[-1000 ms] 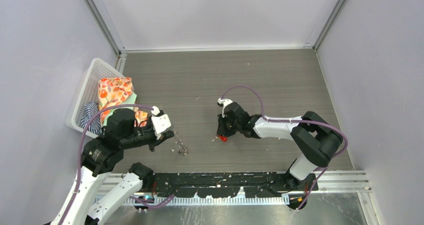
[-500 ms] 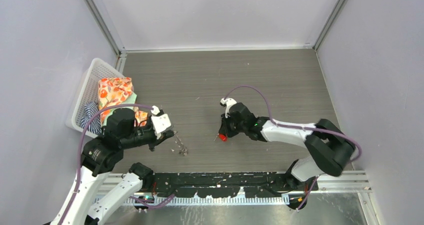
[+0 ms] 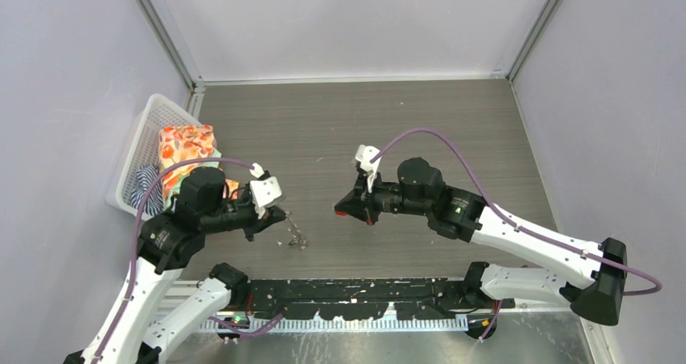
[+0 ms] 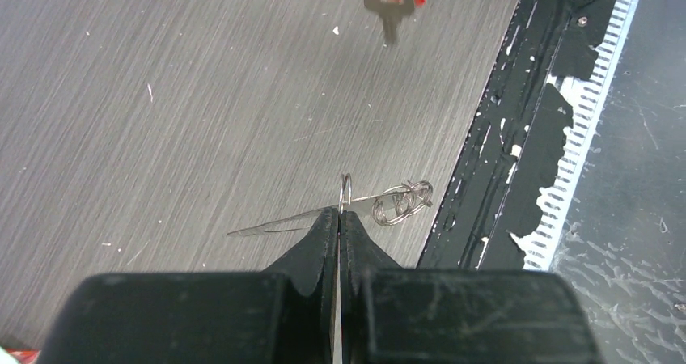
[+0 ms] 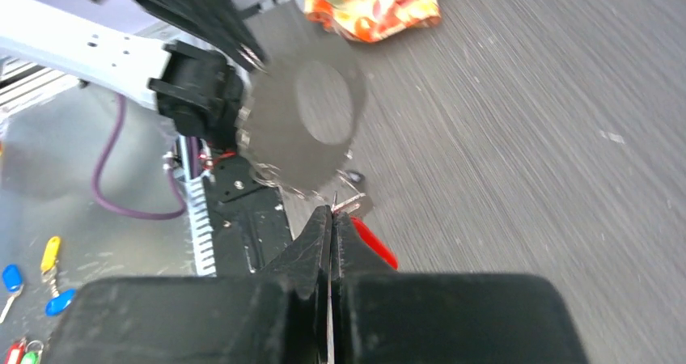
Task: Put the keys on the keyring
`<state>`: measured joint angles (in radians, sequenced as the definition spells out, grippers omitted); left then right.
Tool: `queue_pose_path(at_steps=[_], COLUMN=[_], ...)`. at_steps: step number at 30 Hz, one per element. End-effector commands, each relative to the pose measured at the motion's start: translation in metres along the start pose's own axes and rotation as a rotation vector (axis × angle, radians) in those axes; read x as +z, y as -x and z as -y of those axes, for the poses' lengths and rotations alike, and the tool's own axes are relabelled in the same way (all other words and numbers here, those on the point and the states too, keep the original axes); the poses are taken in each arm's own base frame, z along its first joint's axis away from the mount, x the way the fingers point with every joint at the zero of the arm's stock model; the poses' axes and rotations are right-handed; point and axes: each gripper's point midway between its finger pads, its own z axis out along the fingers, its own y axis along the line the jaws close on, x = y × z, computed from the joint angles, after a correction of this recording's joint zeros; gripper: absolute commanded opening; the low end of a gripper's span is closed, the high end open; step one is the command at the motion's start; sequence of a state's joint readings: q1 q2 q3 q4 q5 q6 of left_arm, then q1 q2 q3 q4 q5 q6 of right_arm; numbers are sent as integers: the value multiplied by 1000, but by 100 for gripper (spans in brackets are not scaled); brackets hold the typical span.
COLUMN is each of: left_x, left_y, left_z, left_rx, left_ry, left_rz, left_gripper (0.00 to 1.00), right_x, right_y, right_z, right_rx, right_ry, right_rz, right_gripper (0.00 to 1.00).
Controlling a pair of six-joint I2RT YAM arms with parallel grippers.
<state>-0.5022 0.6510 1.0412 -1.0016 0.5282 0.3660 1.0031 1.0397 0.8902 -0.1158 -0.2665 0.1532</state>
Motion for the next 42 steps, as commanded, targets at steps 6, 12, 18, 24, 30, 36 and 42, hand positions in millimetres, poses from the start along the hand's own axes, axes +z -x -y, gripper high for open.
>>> queue_pose_path(at_steps=[6,12,18,24,30,36,42], left_x=[-7,-8,-5,0,3,3,4], left_y=[28,27,21,16,15,15,14], left_z=[5,5,-1,-7,-8,-7,-9], left_rx=[-2,0,4,-2,-1,-3,-7], left_ry=[-28,-20,10,23,24,21,27], left_rz=[81,87,69,43,45,48,43], left_gripper=[0,0,0,0,0,0,0], right_x=[22,39,49,57,71,79,83], right_y=[39,47,51,58,60,68,70], right_z=[-48,-56,-57,-57,-61,-63,-65], right_rx=[-152,-135,-114,-98,-78,-63,-47], right_ry=[159,172,132,100,122,128,141], right_rz=[0,14,36,73,77,118,130], right_gripper=[1,1,1,1,1,1,1])
